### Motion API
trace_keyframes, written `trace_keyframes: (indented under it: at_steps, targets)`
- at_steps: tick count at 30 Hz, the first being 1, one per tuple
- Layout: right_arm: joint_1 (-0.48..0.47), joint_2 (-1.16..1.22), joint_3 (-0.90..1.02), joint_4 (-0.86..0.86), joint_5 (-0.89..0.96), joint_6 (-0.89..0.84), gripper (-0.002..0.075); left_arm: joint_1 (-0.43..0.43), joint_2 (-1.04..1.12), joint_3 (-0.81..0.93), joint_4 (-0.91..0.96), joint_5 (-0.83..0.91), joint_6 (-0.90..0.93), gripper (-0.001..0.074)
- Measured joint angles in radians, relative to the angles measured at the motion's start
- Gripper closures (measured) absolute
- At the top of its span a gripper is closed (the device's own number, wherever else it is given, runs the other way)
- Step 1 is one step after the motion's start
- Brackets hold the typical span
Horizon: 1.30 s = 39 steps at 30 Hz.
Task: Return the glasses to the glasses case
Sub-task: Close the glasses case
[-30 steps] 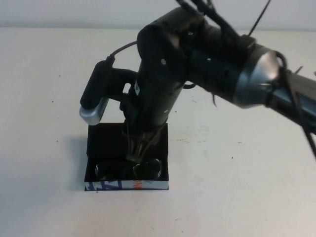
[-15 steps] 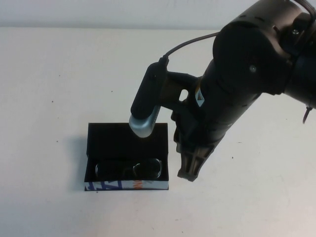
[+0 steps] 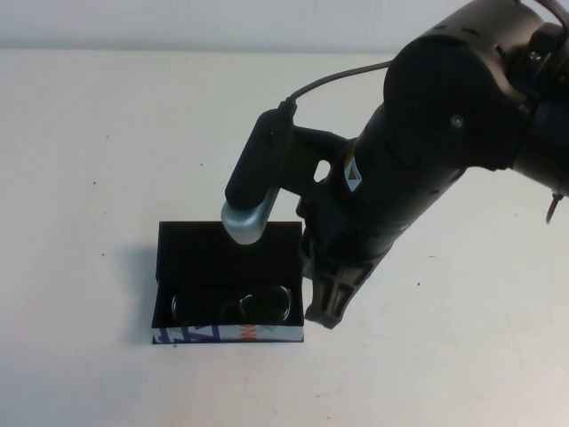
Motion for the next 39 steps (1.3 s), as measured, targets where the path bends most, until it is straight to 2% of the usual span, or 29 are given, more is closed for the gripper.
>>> trace_keyframes:
  at_steps: [6, 10, 14, 18, 21, 29, 32, 35, 39]
  targets:
    - [0.0, 0.007, 0.0, 0.002, -0.008, 0.0, 0.0737, 0.0, 0.0, 0.0, -0.275, -0.162, -0.168, 0.0735]
    - [0.0, 0.023, 0.0, 0.022, -0.008, 0.0, 0.0737, 0.0, 0.0, 0.0, -0.331, -0.221, -0.197, 0.0735]
    - [0.0, 0.033, 0.0, 0.028, -0.01, 0.001, 0.0737, 0.0, 0.02, -0.031, -0.4, -0.117, -0.205, 0.0735]
    - [0.0, 0.036, 0.0, 0.028, -0.016, 0.017, 0.0737, 0.0, 0.168, -0.133, -0.445, 0.045, -0.19, 0.0735]
    - [0.0, 0.036, 0.0, 0.022, -0.018, 0.041, 0.0737, 0.0, 0.343, -0.252, -0.487, 0.191, -0.085, 0.0735]
    - [-0.041, 0.036, 0.0, 0.035, -0.026, 0.112, 0.0737, 0.0, 0.888, -0.523, -0.699, 0.572, 0.397, 0.0735]
    - [-0.079, 0.036, 0.0, 0.049, -0.056, 0.135, 0.0737, -0.002, 1.035, -0.53, -0.85, 0.589, 0.595, 0.0735]
    - [-0.119, 0.038, 0.0, 0.079, -0.105, 0.164, 0.0737, -0.041, 1.152, -0.524, -0.974, 0.548, 0.758, 0.0735]
    - [-0.161, 0.052, 0.0, 0.128, -0.163, 0.178, 0.0737, -0.172, 1.273, -0.518, -1.09, 0.407, 0.92, 0.0735]
